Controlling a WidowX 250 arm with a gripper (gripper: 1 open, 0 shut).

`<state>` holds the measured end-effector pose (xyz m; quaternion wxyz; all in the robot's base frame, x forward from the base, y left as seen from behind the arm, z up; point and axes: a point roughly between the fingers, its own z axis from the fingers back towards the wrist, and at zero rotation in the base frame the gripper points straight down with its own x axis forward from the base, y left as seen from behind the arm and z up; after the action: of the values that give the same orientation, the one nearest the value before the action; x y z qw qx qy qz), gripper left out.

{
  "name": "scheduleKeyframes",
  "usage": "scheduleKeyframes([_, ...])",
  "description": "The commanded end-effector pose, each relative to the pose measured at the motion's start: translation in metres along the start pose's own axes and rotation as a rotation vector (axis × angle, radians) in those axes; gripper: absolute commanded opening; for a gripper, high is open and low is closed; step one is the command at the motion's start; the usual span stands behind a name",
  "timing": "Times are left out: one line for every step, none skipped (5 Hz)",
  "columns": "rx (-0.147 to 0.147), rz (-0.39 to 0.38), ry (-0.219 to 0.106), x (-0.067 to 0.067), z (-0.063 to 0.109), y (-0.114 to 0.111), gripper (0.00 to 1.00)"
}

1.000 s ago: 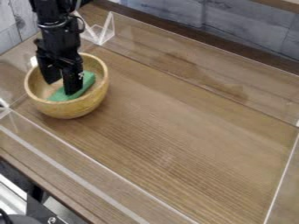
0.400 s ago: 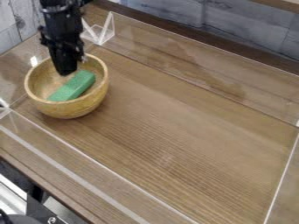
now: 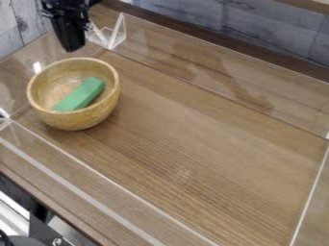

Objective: Move green object from inside the wooden bowl to the table next to it

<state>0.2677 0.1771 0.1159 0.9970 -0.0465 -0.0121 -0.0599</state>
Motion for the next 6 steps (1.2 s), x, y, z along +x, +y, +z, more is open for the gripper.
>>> scheduleKeyframes([0.054, -0.033, -0.071, 0.003, 0.026, -0.005, 0.0])
scheduleKeyframes([0.044, -0.06, -0.07, 0.002, 0.023, -0.017, 0.0])
scheduleKeyframes([0.038, -0.09, -0.046, -0.001, 0.006, -0.022, 1.0])
scheduleKeyframes([0.038, -0.063, -0.028, -0.021, -0.01, -0.019, 1.0])
scheduleKeyframes([0.044, -0.031, -0.017, -0.037, -0.023, -0.014, 1.0])
scheduleKeyframes([0.048, 0.0, -0.011, -0.051, -0.035, -0.012, 0.0])
